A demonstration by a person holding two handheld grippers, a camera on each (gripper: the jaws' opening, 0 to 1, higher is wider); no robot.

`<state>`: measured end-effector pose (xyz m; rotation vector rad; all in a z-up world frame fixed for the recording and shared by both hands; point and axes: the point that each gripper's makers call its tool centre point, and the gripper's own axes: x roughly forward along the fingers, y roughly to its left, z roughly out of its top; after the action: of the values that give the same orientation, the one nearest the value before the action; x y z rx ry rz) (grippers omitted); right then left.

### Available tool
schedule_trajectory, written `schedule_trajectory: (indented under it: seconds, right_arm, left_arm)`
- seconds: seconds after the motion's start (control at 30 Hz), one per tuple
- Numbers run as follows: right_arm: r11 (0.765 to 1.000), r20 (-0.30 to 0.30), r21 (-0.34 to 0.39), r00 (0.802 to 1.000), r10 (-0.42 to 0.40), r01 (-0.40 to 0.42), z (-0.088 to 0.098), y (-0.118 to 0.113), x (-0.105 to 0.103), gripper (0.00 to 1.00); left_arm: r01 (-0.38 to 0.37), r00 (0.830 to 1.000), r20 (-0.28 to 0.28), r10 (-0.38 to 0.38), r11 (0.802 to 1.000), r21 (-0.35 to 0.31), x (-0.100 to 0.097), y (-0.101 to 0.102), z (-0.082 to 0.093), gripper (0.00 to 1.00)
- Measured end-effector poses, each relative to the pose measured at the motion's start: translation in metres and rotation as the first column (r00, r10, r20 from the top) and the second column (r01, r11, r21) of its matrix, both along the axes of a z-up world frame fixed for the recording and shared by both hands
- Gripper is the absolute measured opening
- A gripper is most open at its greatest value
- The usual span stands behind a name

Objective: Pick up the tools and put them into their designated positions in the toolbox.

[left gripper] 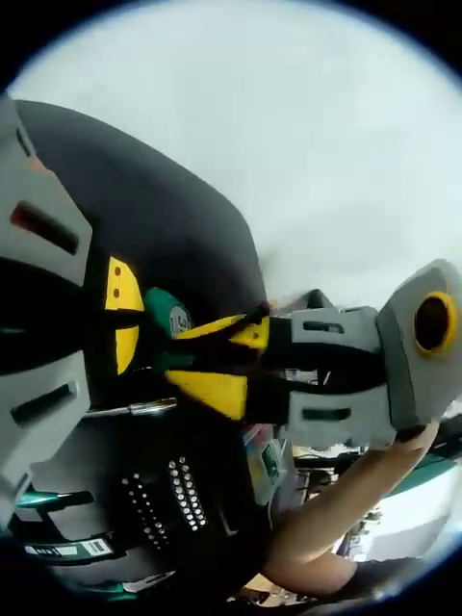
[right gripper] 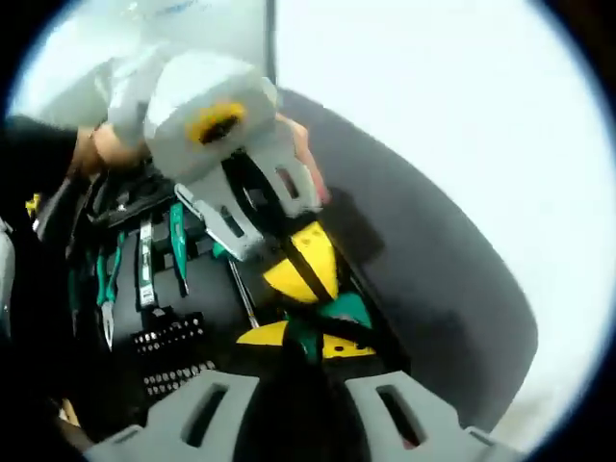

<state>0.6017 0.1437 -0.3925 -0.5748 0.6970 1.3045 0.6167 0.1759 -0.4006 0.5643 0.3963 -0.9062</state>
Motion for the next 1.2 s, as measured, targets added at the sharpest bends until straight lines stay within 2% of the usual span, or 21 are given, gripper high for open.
schedule_trajectory:
  seconds: [0.07,0.1,0.17,0.23,0.27,0.3,0.33,0.4,0.47,0.5,0.53,0.57,0.6,0.63,0.8,0.87,0.93,0.97,1.07,1.17,1.2]
  right_arm:
    - [0.997,0.003,-0.022,0.998,-0.068,0.068,-0.007,-0.013,0.013,0.19]
    - [0.998,-0.010,-0.015,0.998,-0.062,0.062,-0.008,-0.010,0.015,0.24]
    - [0.999,-0.089,0.033,0.996,-0.030,0.033,-0.012,0.003,0.007,0.32]
    - [0.998,-0.093,0.014,0.994,-0.054,0.055,-0.025,0.008,0.016,0.40]
    - [0.998,-0.100,-0.014,0.993,-0.062,0.061,-0.030,0.006,0.015,0.38]
    - [0.999,-0.121,0.034,0.992,-0.027,0.031,-0.030,0.013,0.007,0.37]
    - [0.997,-0.084,0.071,0.996,0.022,-0.016,-0.022,0.018,0.012,0.38]
    - [0.997,-0.096,0.073,0.995,0.016,-0.009,-0.017,0.016,0.014,0.38]
    - [0.995,-0.066,0.083,0.996,0.059,-0.054,-0.016,0.024,0.023,0.37]
    - [0.994,-0.026,0.072,0.996,0.080,-0.078,-0.023,0.016,0.002,0.36]
    - [0.994,0.012,0.053,0.995,0.100,-0.100,-0.022,0.015,0.000,0.35]
    - [0.995,-0.010,0.042,0.996,0.087,-0.086,-0.021,0.015,0.000,0.34]
    - [0.995,0.026,0.022,0.994,0.102,-0.102,-0.020,0.015,0.003,0.34]
    - [0.996,0.027,0.009,0.995,0.092,-0.092,-0.020,0.016,0.003,0.34]
    - [0.987,0.152,-0.141,0.984,0.097,-0.076,-0.018,0.014,0.007,0.34]
    - [0.983,0.160,-0.173,0.983,0.088,-0.060,-0.019,0.014,0.008,0.34]
    - [0.983,0.171,-0.169,0.980,0.102,-0.073,-0.019,0.014,0.008,0.34]
    - [0.983,0.170,-0.165,0.980,0.102,-0.074,-0.019,0.013,0.008,0.34]
    - [0.984,0.172,-0.162,0.979,0.107,-0.079,-0.018,0.013,0.009,0.34]
    - [0.982,0.175,-0.171,0.979,0.107,-0.077,-0.018,0.012,0.008,0.34]
    - [0.982,0.177,-0.172,0.978,0.110,-0.080,-0.018,0.013,0.008,0.34]
  left_arm:
    - [-0.001,1.000,0.005,0.001,1.000,0.008,-0.001,-0.001,0.000,0.00]
    - [-0.003,1.000,0.004,0.003,1.000,0.009,0.000,-0.001,0.000,0.00]
    - [-0.002,1.000,0.002,0.002,1.000,0.003,0.000,-0.001,0.000,0.00]
    - [0.001,1.000,0.004,-0.001,1.000,-0.004,0.000,0.000,0.000,0.00]
    - [0.006,1.000,0.008,-0.006,1.000,-0.010,0.000,-0.001,-0.001,0.00]
    - [0.006,1.000,0.011,-0.006,1.000,-0.012,-0.001,-0.001,-0.001,0.00]
    - [0.005,1.000,0.008,-0.005,1.000,-0.017,-0.001,-0.001,-0.001,0.00]
    - [0.005,1.000,0.013,-0.005,1.000,-0.025,-0.002,0.000,-0.001,0.00]
    - [0.008,1.000,0.016,-0.007,0.999,-0.031,-0.003,-0.001,-0.001,0.00]
    - [0.010,1.000,0.018,-0.010,1.000,-0.028,-0.004,-0.001,-0.001,0.00]
    - [0.004,1.000,0.018,-0.004,1.000,-0.026,-0.006,-0.003,-0.002,0.00]
    - [0.007,0.999,0.031,-0.006,1.000,-0.017,-0.007,-0.004,-0.003,0.00]
    - [0.019,0.998,0.058,-0.019,1.000,0.004,-0.007,-0.004,-0.002,0.00]
    - [0.014,0.999,0.048,-0.014,1.000,0.002,-0.007,-0.004,-0.002,0.00]
    - [0.024,0.999,0.030,-0.025,0.998,0.051,-0.007,-0.004,-0.002,0.00]
    - [0.030,0.999,0.027,-0.033,0.996,0.086,-0.007,-0.004,-0.002,0.00]
    - [0.085,0.993,0.069,-0.101,0.976,0.201,-0.008,0.000,-0.002,0.00]
    - [0.079,0.988,0.105,-0.109,0.963,0.259,-0.006,0.007,0.006,0.00]
    - [0.052,0.990,0.122,-0.076,0.981,0.185,-0.006,0.003,0.029,0.00]
    - [0.100,0.975,0.161,-0.152,0.950,0.295,-0.003,-0.008,0.021,0.00]
    - [0.100,0.977,0.152,-0.148,0.953,0.285,-0.003,-0.012,0.018,0.00]
